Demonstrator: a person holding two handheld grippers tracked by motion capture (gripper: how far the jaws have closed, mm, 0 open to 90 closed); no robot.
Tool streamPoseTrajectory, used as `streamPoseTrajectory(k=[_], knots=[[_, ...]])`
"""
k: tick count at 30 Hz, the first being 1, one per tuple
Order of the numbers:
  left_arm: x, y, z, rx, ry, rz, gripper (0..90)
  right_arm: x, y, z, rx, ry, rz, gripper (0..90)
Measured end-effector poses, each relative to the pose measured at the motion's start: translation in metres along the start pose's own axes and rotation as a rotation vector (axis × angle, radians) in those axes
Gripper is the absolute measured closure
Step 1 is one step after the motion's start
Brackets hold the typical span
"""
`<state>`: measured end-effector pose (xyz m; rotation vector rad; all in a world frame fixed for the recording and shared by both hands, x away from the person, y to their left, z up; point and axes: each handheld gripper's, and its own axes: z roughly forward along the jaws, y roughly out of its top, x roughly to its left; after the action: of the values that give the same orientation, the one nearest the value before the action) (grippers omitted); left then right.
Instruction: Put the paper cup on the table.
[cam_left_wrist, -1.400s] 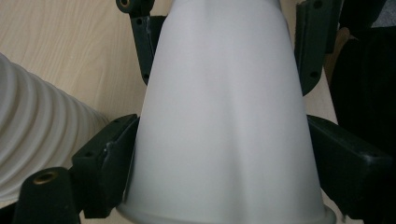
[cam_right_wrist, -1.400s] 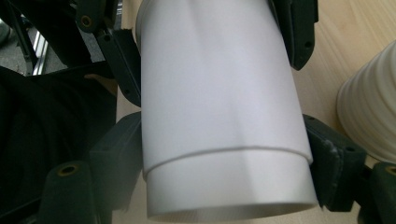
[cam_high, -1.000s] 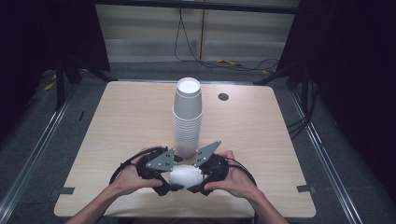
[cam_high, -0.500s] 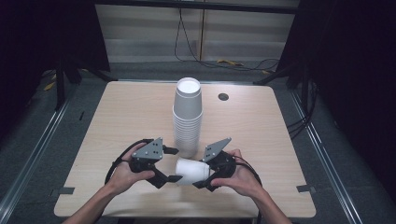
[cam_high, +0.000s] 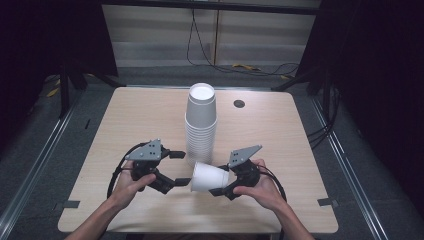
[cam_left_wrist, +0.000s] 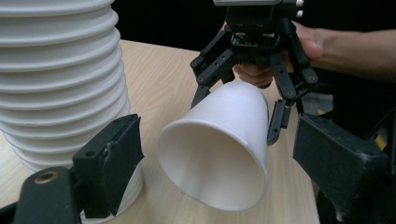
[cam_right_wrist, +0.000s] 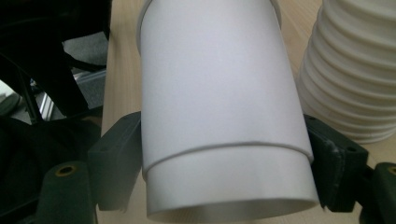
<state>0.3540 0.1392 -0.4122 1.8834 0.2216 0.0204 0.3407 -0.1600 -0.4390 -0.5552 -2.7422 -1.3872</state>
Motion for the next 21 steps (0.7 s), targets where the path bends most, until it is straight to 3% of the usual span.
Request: streamPoseTrajectory(k=[7, 14, 21], knots=[[0.001, -0.002, -0.001, -0.028, 0.006, -0.011, 15.4, -0.001, -0.005, 0.0, -0.042, 0.05, 0.018, 21.9], [0.001, -0.003, -0.002, -0.066, 0.007, -0.02, 15.4, -0.006, -0.011, -0.005, -0.152, 0.073, 0.055, 21.8], [0.001, -0.004, -0.001, -0.076, 0.006, -0.026, 15.4, -0.007, -0.012, -0.004, -0.213, 0.092, 0.056, 21.8]])
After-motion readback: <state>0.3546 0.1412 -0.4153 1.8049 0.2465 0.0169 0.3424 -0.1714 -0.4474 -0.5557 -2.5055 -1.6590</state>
